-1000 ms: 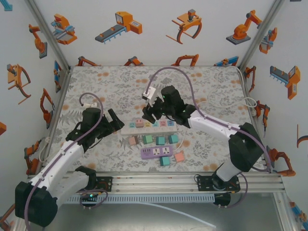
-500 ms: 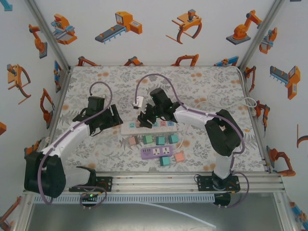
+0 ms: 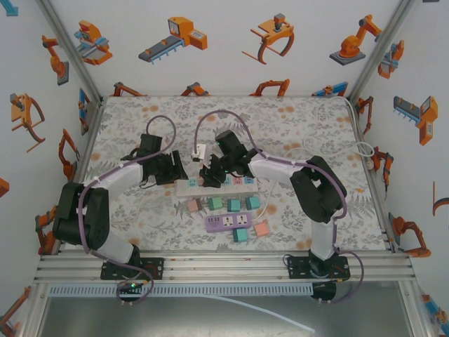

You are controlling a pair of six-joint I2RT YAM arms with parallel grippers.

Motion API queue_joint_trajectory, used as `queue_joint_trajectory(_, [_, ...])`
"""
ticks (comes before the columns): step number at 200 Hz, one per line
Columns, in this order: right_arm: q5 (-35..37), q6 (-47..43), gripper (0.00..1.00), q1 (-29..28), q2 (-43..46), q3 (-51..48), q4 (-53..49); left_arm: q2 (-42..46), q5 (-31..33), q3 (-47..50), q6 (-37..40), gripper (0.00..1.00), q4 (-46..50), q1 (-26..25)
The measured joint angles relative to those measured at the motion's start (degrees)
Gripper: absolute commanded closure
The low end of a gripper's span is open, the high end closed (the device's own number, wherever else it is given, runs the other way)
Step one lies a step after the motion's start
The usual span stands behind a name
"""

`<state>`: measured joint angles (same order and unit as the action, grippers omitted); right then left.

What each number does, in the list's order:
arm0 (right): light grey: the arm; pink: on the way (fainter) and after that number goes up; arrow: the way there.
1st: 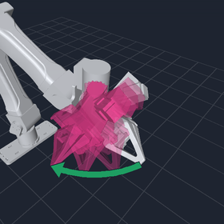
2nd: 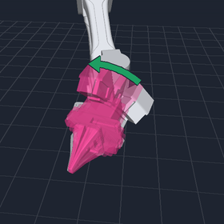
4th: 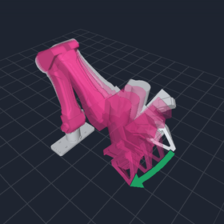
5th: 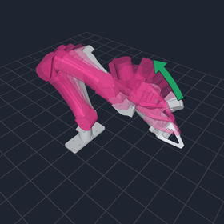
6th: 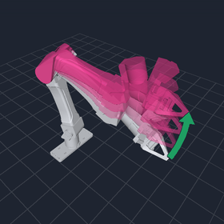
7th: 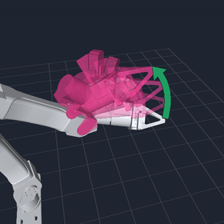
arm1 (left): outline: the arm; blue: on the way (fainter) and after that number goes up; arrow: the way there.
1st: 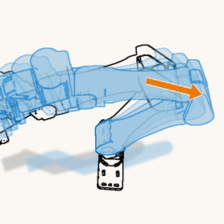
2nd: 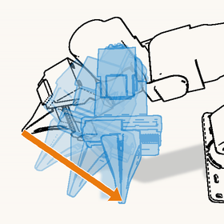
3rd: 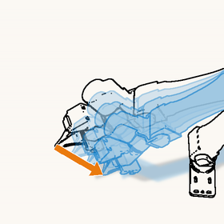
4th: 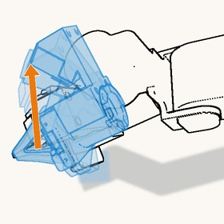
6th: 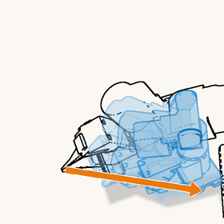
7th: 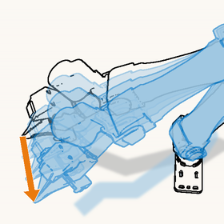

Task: Pull the plug off the socket

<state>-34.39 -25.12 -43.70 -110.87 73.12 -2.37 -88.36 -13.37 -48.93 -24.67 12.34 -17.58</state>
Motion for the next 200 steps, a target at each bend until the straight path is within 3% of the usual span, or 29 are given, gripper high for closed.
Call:
queue_joint_trajectory(101, [-0.7, -0.3, 0.73, 0.0, -0.5, 1.2, -0.4, -2.5, 0.5, -0.9, 3.7, 0.46, 1.0, -1.3])
queue_joint_trajectory(200, [-0.8, -0.3, 0.80, 0.0, -0.4, 1.3, -0.6, -3.9, 4.8, -4.1, 6.1, 0.48, 4.4, -3.8])
